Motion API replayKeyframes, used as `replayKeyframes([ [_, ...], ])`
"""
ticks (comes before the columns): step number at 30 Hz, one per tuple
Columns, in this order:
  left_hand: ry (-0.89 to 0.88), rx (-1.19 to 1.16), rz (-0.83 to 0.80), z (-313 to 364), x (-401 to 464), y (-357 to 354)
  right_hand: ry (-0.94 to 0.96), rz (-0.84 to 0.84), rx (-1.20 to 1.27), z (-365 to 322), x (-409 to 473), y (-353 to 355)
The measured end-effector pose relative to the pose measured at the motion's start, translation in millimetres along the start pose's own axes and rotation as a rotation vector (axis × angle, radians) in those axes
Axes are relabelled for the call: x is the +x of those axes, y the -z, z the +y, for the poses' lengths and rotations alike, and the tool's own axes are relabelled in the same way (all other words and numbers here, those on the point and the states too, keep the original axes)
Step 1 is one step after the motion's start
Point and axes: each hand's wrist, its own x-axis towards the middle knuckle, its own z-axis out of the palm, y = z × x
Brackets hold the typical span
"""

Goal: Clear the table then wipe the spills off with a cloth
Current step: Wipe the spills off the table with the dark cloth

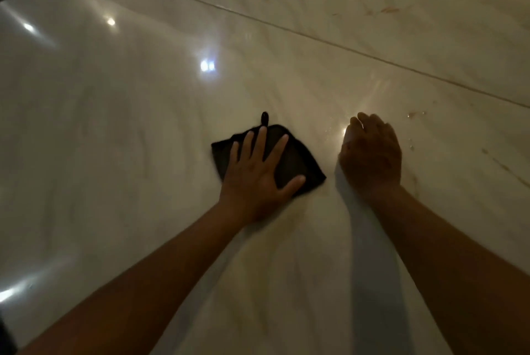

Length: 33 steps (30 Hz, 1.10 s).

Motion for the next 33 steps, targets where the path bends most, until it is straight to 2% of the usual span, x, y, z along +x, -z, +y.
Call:
replayKeyframes([
  [5,0.133,-0.05,-0.016,-0.6,-1.4,4.9,-0.001,0.076,0.22,-40.1,-89.3,30.0],
  [10,0.114,-0.072,0.015,6.7,-136.0,-4.6,-0.068,0.003,0.26,-54.9,-189.6,47.9],
  [13,0.068,-0.032,-0.002,-1.3,-226.3,-14.1,-0.008,-0.091,0.199,-56.6,-231.0,49.3],
  [16,0.051,-0.001,-0.005,-30.3,-235.2,-15.4,0.038,-0.132,0.156,-54.5,-237.8,52.4],
  [20,0.346,-0.042,-0.009,-58.1,-185.2,-5.7,0.069,-0.132,0.134,-53.7,-234.3,55.0],
  [22,0.416,-0.036,-0.008,-53.2,-183.2,-9.5,0.079,-0.155,0.116,-54.0,-235.3,54.7],
  [25,0.353,-0.061,0.03,-22.1,-226.7,-15.8,0.081,-0.171,0.116,-55.3,-235.0,56.9],
  [29,0.259,-0.069,0.04,32.7,-329.3,-28.1,0.148,-0.205,0.156,-57.7,-253.3,68.6],
  [33,0.192,-0.029,0.033,29.2,-360.3,-35.6,0.296,-0.243,0.163,-54.9,-296.7,78.4],
])
